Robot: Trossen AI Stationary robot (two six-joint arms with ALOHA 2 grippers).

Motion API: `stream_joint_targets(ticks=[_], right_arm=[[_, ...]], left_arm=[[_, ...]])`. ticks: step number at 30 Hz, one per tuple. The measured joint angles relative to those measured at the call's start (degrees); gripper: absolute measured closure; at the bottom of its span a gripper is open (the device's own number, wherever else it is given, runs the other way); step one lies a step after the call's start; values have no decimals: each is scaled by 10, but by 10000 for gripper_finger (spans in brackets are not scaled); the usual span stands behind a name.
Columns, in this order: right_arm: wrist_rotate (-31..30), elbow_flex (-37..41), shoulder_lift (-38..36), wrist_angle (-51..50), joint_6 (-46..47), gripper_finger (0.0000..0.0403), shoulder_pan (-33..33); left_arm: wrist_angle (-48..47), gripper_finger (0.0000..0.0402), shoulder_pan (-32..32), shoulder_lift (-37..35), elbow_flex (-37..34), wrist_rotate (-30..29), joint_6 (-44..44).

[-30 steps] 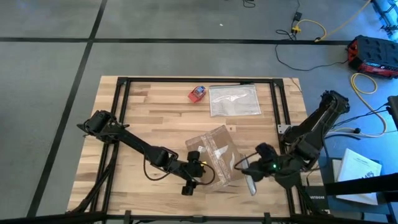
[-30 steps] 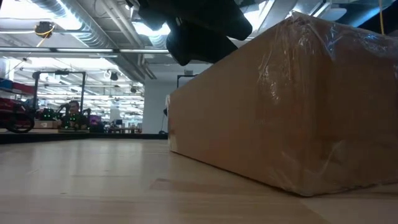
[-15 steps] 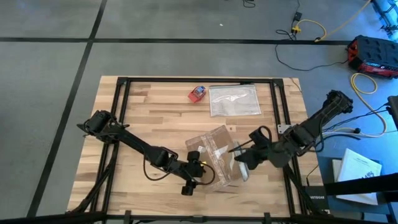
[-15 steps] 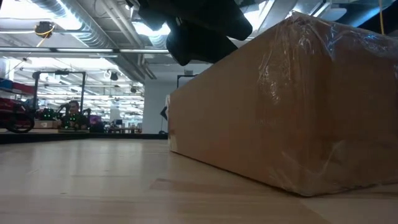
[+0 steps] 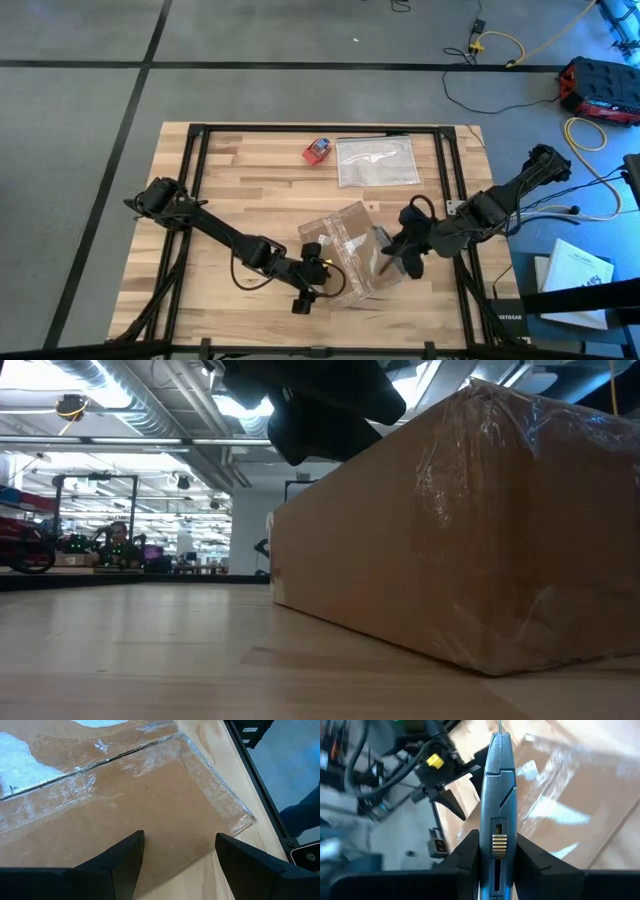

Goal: Unpack boxes
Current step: Open the box using the silver cutter

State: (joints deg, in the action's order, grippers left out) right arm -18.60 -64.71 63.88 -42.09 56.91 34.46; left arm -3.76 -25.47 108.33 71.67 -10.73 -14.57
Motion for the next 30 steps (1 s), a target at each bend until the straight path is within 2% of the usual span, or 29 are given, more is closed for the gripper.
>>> stream_joint_targets(ticks=[9, 17, 25, 30], right_arm=[[-5, 0, -55, -27, -128, 342, 0], [-39, 0, -99, -58, -226, 342, 0], [-89, 0, -131, -88, -283, 342, 0], [-117, -1, -144, -106, -288, 342, 0]], left_arm=[[0, 168, 0, 0, 0, 0, 0], [0, 168, 0, 0, 0, 0, 0], [1, 168, 0, 0, 0, 0, 0], [1, 168, 0, 0, 0, 0, 0]])
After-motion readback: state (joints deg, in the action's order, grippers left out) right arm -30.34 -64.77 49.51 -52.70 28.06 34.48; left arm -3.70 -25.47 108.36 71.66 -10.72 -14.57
